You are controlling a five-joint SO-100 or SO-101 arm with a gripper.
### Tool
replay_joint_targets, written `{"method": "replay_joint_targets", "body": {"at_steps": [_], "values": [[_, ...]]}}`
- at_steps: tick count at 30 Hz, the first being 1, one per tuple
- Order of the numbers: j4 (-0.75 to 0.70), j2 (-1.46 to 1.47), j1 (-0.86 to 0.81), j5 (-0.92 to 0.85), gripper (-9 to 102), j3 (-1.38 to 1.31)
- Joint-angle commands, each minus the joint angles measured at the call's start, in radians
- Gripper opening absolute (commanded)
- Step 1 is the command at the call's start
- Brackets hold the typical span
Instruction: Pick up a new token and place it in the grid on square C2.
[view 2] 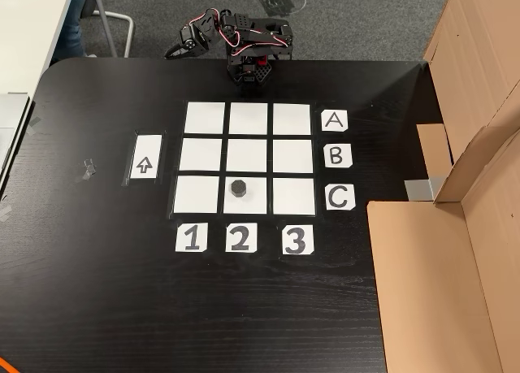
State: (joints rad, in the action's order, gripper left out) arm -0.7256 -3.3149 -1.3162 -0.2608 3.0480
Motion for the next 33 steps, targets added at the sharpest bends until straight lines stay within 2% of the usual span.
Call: {"method": "replay_joint_targets", "body": {"at_steps": [1, 33], "values": [[-0.009, -0.011, 0.005, 0.0, -1, -0.003], [0.003, -0.011, 0.018, 0.023, -1, -0.003]]}}
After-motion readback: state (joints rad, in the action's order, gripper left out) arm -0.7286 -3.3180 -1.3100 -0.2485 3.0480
